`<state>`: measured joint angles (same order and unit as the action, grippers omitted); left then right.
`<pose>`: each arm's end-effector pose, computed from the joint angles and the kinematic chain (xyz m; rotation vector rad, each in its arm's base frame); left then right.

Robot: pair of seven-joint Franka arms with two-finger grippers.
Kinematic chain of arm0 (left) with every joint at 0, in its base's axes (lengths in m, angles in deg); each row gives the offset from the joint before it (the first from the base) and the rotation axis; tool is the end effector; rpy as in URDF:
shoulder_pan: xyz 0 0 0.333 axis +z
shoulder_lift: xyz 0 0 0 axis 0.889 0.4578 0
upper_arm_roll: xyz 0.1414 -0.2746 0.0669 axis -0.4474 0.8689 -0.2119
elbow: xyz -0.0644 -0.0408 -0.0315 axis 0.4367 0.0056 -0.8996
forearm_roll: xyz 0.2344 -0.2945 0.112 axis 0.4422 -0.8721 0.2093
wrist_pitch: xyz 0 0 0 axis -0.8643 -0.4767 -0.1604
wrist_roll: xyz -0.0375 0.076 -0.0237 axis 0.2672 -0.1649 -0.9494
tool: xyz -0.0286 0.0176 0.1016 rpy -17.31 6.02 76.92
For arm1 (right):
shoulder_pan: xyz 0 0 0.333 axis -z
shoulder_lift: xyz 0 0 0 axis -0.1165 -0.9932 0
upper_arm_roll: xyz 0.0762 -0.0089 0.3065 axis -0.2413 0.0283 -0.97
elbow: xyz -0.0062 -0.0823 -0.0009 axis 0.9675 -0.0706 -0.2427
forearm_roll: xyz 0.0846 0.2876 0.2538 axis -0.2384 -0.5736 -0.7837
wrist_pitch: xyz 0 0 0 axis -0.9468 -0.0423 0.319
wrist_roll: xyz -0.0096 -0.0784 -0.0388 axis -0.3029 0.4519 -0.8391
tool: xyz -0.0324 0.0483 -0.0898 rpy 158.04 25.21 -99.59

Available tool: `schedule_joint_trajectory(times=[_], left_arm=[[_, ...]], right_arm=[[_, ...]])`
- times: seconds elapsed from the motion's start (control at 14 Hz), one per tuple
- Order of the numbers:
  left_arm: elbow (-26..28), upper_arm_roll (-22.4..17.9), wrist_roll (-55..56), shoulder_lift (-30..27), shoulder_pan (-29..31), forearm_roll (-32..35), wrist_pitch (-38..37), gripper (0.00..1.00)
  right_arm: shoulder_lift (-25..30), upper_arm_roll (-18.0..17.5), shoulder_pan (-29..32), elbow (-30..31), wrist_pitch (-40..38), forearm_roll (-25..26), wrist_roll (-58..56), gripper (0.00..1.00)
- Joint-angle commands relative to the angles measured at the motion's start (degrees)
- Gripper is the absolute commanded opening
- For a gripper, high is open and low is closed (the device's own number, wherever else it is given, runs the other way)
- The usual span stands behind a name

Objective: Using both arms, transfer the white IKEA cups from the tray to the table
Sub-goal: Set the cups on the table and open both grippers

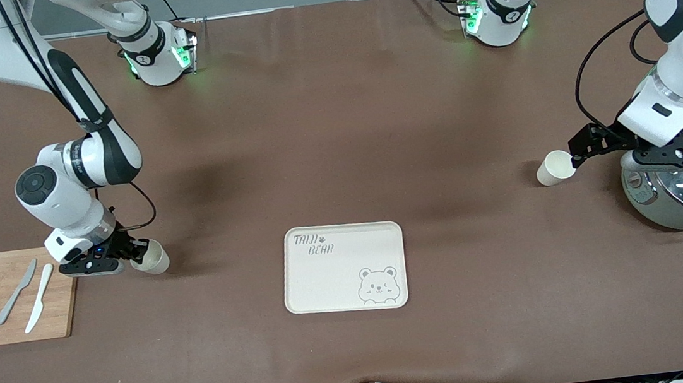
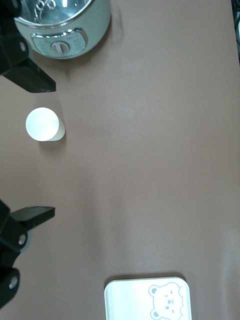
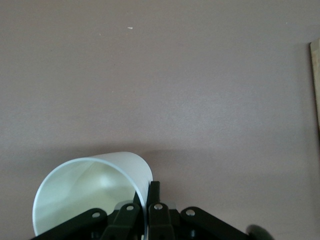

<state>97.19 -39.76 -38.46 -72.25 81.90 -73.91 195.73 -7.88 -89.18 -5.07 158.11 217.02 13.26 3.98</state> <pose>0.5980 -0.0715 0.5423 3.1172 -0.1965 0.1870 0.5980 0.0029 0.2497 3.0985 -0.0565 0.3228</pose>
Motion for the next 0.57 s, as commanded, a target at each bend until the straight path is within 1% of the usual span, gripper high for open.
schedule_joint_trajectory(times=[0.0,0.29,0.5], left_arm=[[-4.5,-6.4,2.1,0.6,-7.3,0.0,-4.1,1.00],[-7.8,-8.5,2.3,0.5,-9.7,0.0,-8.4,1.00],[-9.6,-13.3,2.3,0.2,-14.8,0.0,-10.7,1.00]], right_arm=[[-2.0,-0.8,2.1,-0.4,2.7,-0.7,-2.6,0.00],[-2.6,-0.8,2.1,-0.5,3.2,-0.7,-2.6,0.00],[-3.4,-0.8,2.1,-0.5,4.3,-0.7,-2.6,0.00]])
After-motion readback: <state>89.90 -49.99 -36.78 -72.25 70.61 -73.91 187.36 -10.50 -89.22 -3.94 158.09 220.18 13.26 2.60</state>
